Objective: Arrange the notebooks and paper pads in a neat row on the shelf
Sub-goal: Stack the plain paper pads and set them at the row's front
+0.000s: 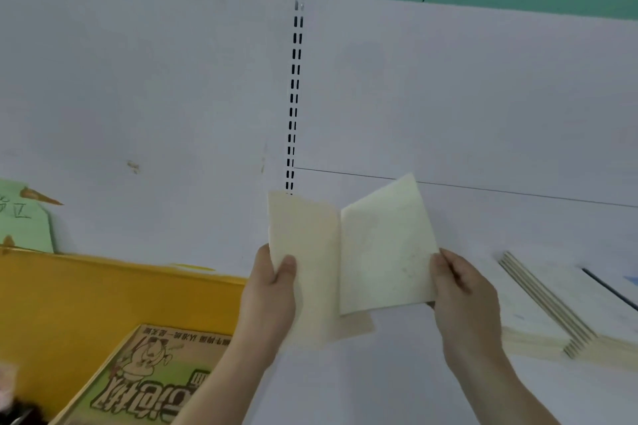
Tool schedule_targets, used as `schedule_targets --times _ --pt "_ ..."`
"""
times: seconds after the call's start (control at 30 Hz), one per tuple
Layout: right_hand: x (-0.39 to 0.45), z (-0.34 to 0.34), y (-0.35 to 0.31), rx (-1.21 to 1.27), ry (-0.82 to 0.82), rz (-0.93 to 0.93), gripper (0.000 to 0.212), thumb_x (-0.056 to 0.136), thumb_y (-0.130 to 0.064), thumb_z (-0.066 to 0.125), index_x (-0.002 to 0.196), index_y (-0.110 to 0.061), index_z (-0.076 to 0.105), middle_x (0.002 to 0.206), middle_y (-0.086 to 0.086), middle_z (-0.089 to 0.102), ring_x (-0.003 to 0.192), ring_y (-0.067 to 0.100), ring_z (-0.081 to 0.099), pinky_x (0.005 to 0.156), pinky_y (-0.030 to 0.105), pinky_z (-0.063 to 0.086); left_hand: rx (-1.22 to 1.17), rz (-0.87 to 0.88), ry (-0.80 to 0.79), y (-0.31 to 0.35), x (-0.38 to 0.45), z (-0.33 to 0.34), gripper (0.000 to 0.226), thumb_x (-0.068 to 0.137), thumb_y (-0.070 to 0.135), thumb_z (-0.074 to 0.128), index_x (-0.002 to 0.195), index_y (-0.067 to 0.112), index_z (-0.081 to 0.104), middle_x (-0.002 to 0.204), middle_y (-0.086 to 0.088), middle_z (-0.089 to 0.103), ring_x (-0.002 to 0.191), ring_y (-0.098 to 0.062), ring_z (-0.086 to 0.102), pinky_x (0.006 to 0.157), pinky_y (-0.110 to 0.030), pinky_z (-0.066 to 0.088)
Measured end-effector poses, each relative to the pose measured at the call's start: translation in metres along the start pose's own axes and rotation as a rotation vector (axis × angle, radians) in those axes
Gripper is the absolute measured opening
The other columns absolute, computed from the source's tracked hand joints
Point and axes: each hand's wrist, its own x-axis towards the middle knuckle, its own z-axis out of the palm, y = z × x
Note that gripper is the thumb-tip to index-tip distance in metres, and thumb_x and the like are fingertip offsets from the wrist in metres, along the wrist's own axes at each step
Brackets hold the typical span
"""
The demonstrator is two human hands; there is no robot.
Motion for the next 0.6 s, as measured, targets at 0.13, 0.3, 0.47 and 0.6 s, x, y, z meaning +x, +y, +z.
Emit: schedule_targets --times 0.13,0.3,0.47,0.6 --pt "-0.010 -0.015 -0.007 0.130 0.041 -0.004 0.022 0.098 -0.023 0.054 0.094 -0.039 0.070 0.096 -0.020 0.070 0.098 0.006 0.064 0.087 0.039 0.053 -0.008 -0.001 -0.011 0.001 -0.002 0.010 0.014 0.105 0.027 0.042 0.114 0.025 0.053 0.095 0.005 0.066 0.086 -0.015 0.062 0.063 -0.032 0.045" --pt "-0.034 -0.023 -0.003 -0.132 0.008 -0.038 0.019 0.098 -0.026 0.052 0.084 -0.032 0.065 0.080 -0.020 0.067 0.083 -0.004 0.060 0.068 0.018 0.043 -0.124 -0.019 -0.103 0.008 -0.020 0.029 0.024 0.103 0.045 0.039 0.100 0.028 0.057 0.093 0.004 0.067 0.086 -0.015 0.063 0.069 -0.034 0.050" --pt "-0.052 -0.032 0.007 -0.286 0.009 -0.051 0.014 0.097 -0.026 0.052 0.087 -0.032 0.061 0.083 -0.019 0.065 0.081 -0.016 0.054 0.063 0.002 0.037 -0.141 0.074 -0.208 0.011 -0.032 0.044 0.014 0.094 0.047 0.056 0.106 0.040 0.056 0.097 0.017 0.071 0.083 -0.003 0.069 0.074 -0.040 0.060" --pt "-0.050 -0.058 0.008 -0.311 -0.043 0.055 0.013 0.092 -0.037 0.058 0.103 -0.032 0.063 0.096 -0.022 0.068 0.083 -0.011 0.061 0.069 0.010 0.043 -0.206 0.075 -0.320 0.014 -0.038 0.056 0.013 0.095 0.036 0.060 0.108 0.036 0.061 0.097 0.018 0.073 0.083 -0.003 0.070 0.068 -0.030 0.058"
